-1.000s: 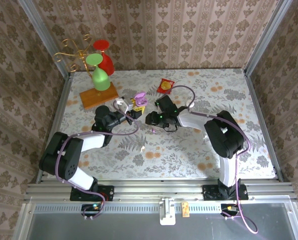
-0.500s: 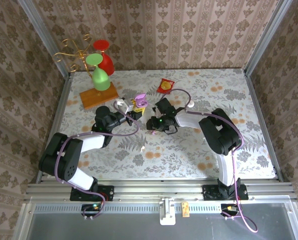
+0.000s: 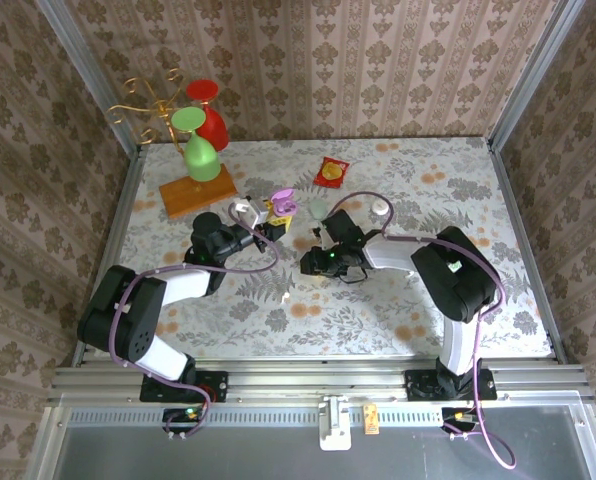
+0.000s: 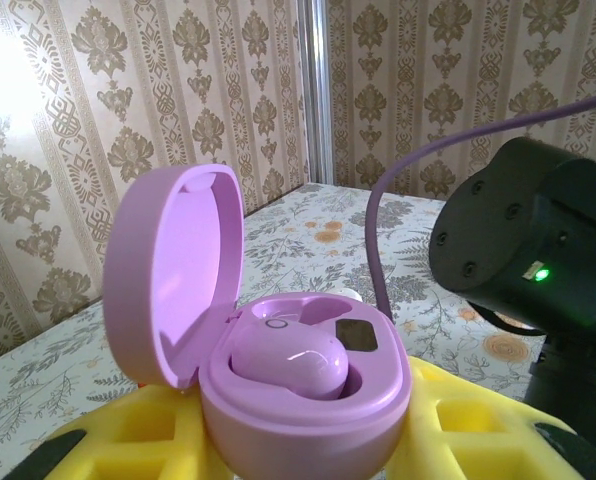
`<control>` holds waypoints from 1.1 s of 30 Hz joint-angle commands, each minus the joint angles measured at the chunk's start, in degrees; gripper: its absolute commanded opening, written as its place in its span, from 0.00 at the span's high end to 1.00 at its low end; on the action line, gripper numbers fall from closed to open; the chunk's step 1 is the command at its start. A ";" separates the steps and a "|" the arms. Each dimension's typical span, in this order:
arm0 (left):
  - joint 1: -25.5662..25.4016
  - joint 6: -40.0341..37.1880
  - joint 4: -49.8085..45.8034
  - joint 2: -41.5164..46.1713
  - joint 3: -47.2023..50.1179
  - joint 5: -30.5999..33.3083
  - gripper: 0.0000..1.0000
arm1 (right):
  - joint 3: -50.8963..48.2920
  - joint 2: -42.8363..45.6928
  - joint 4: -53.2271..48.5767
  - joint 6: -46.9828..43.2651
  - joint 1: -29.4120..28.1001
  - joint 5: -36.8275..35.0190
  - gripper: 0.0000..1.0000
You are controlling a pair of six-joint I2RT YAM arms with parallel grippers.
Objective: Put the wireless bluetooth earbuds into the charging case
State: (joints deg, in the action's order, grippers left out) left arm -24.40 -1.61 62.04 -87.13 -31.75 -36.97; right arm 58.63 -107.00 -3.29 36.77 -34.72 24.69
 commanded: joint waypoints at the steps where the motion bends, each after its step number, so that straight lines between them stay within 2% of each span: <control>1: -0.05 -1.81 0.14 1.65 0.09 1.96 0.76 | 0.33 4.01 -2.36 -3.30 -0.38 -5.07 0.64; 4: 0.74 -1.51 -0.07 2.22 0.54 2.99 0.76 | 3.16 2.74 -6.79 -8.71 -0.35 -10.87 0.64; 7: 1.37 -1.47 -0.16 2.72 0.85 3.52 0.76 | 7.51 -0.50 -8.57 -11.35 -0.35 -12.32 0.63; 13: 1.40 -0.86 -0.86 3.10 0.94 3.38 0.76 | 17.48 -10.09 -9.63 -12.52 -0.27 -5.25 0.60; 17: 1.31 -1.20 -2.08 3.85 0.90 3.48 0.76 | 20.00 -13.86 -9.72 -12.69 -0.12 -1.29 0.60; 33: 0.72 -1.96 -4.02 5.36 0.63 2.68 0.76 | 5.00 -3.94 -5.03 -9.82 0.16 0.14 0.66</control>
State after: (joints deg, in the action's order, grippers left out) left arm -23.27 -2.28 58.61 -83.70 -31.11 -33.61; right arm 66.35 -112.97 -5.91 25.76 -34.02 23.46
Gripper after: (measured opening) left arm 0.352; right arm 0.340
